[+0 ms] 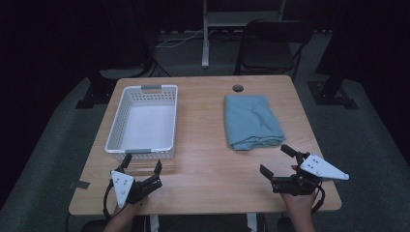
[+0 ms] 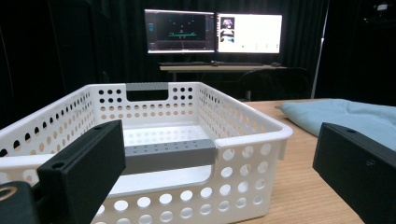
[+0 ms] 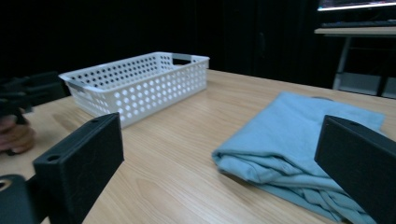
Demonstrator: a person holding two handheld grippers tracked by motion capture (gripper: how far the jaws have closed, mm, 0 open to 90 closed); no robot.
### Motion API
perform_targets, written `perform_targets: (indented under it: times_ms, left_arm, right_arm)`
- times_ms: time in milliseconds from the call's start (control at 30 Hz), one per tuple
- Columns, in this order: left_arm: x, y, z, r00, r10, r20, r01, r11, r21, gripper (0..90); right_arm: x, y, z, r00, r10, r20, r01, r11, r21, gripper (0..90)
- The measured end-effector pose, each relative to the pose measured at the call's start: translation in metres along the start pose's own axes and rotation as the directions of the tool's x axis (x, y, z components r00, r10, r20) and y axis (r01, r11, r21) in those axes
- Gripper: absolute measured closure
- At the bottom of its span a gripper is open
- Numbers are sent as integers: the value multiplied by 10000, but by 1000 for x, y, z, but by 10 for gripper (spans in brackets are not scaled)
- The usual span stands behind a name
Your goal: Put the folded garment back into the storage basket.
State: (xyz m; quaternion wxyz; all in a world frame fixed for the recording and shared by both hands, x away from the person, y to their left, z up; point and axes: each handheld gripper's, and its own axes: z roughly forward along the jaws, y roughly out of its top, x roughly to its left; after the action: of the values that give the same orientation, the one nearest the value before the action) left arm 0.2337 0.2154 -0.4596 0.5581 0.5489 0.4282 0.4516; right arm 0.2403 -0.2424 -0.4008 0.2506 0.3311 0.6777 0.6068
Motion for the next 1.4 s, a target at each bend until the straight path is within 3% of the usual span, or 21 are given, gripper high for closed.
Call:
perform_targets:
  times_ms: [200,533,900,1200,1400]
  left_arm:
    - [0,0,0,10000,1,-1,-1,10000,22,38]
    - [0,0,0,10000,-8,2,8,10000,-52,38]
    - [0,0,0,10000,-4,0,4,10000,33,39]
    - [0,0,0,10000,-6,-1,6,10000,17,38]
    - [0,0,0,10000,-9,4,9,10000,-14,38]
  right_arm:
    - [1,13,-4,9996,-26,-272,19,9996,-271,17]
    - [1,44,-7,9987,-497,-95,492,9978,-437,17]
    - [-5,70,-11,9988,-447,189,455,9979,-468,17]
    - [-18,91,-5,9977,-453,500,474,9980,-414,18]
    - [-29,101,2,9982,-380,458,391,9990,-221,19]
